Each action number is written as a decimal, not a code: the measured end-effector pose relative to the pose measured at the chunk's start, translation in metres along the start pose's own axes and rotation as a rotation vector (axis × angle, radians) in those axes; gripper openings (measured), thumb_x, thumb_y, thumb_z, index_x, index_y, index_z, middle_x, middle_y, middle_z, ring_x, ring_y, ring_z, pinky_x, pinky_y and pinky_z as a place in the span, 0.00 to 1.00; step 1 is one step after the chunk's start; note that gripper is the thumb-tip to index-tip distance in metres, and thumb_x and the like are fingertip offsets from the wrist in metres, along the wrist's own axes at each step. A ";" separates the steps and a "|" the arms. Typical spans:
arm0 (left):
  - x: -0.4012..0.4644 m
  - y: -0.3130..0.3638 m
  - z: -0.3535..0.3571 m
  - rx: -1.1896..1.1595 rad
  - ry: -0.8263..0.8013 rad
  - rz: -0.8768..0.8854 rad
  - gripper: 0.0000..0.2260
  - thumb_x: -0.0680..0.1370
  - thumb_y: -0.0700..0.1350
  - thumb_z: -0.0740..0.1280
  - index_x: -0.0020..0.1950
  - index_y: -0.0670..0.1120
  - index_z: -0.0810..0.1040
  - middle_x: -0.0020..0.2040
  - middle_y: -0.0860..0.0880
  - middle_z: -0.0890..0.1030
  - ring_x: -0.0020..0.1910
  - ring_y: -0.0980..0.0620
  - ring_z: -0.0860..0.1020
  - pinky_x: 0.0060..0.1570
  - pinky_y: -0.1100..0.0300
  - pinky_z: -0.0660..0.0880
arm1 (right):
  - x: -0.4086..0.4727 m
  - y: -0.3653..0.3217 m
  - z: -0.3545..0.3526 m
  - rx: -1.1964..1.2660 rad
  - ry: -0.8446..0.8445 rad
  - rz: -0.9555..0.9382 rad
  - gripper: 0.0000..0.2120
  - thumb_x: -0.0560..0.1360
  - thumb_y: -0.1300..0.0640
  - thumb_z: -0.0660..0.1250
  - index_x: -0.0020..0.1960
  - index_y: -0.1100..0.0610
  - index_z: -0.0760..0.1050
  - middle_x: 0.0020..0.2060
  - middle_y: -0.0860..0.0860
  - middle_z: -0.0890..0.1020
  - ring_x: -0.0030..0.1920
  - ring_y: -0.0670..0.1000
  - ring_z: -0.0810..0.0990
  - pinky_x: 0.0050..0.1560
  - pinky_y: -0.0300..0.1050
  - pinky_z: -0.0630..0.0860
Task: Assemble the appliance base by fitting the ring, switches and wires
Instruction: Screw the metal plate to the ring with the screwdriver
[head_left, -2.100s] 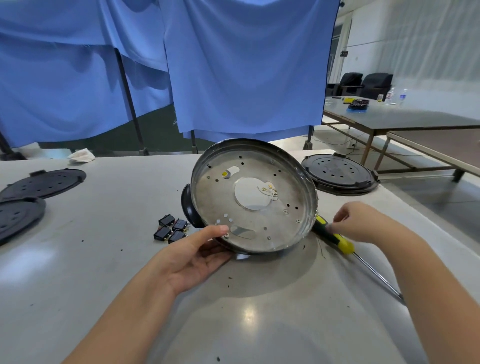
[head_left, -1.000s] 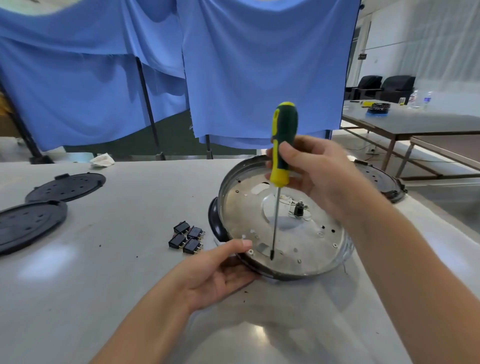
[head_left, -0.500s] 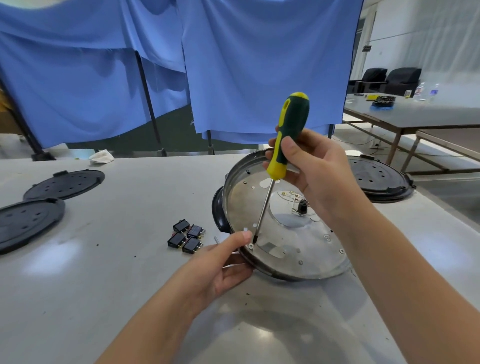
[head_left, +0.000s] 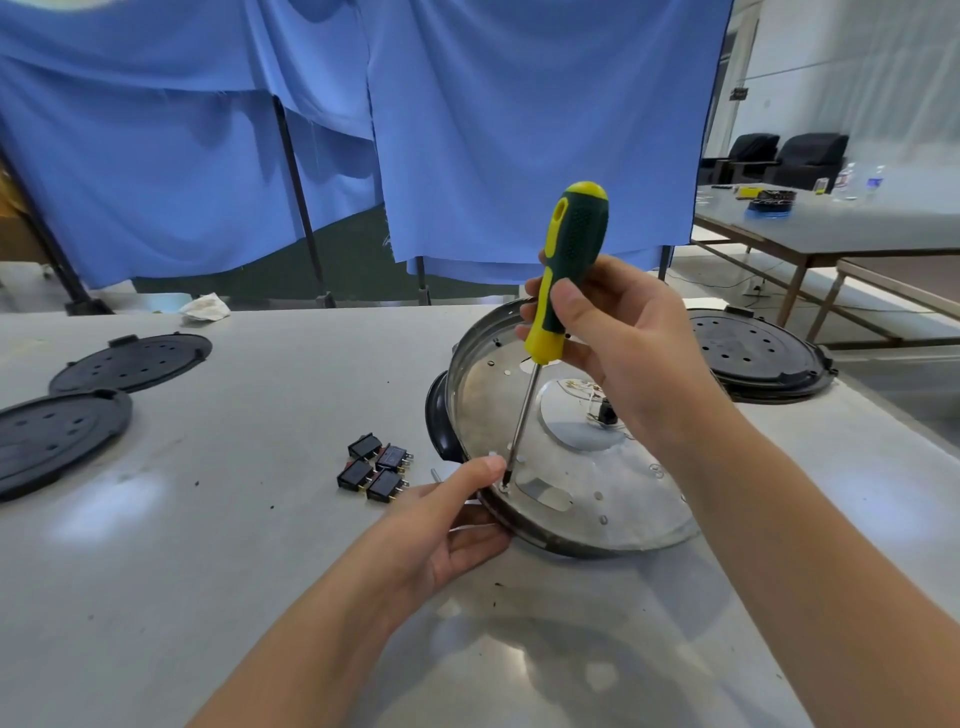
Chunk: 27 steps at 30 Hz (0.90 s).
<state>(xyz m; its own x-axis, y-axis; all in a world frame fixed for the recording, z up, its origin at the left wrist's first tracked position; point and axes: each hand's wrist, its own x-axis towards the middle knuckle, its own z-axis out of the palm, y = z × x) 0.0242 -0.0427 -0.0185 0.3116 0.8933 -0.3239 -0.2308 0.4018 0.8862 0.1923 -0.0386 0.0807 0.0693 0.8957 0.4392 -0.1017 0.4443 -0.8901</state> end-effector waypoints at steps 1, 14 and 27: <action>0.000 0.000 0.000 0.001 0.001 -0.002 0.29 0.53 0.53 0.78 0.49 0.39 0.81 0.41 0.40 0.83 0.39 0.45 0.84 0.39 0.57 0.82 | -0.001 -0.001 0.000 -0.013 -0.003 -0.001 0.08 0.77 0.62 0.65 0.55 0.55 0.76 0.45 0.48 0.85 0.47 0.50 0.85 0.51 0.48 0.81; 0.006 -0.004 -0.001 0.010 -0.001 0.008 0.28 0.52 0.55 0.77 0.45 0.40 0.80 0.36 0.42 0.82 0.35 0.46 0.83 0.38 0.57 0.82 | -0.005 -0.030 -0.014 -0.173 -0.327 -0.085 0.15 0.75 0.70 0.65 0.60 0.58 0.74 0.50 0.51 0.84 0.51 0.50 0.84 0.49 0.41 0.80; 0.009 -0.006 -0.003 0.043 0.003 0.021 0.32 0.52 0.57 0.77 0.48 0.39 0.80 0.39 0.40 0.84 0.38 0.45 0.84 0.37 0.58 0.81 | -0.010 -0.016 0.011 -0.405 -0.139 -0.122 0.19 0.62 0.45 0.74 0.48 0.52 0.75 0.38 0.47 0.85 0.37 0.46 0.82 0.38 0.40 0.81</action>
<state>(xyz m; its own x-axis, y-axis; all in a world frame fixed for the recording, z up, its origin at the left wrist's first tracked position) 0.0256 -0.0362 -0.0284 0.3040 0.9022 -0.3059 -0.1979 0.3739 0.9061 0.1823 -0.0541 0.0918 -0.0800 0.8433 0.5315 0.2977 0.5291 -0.7946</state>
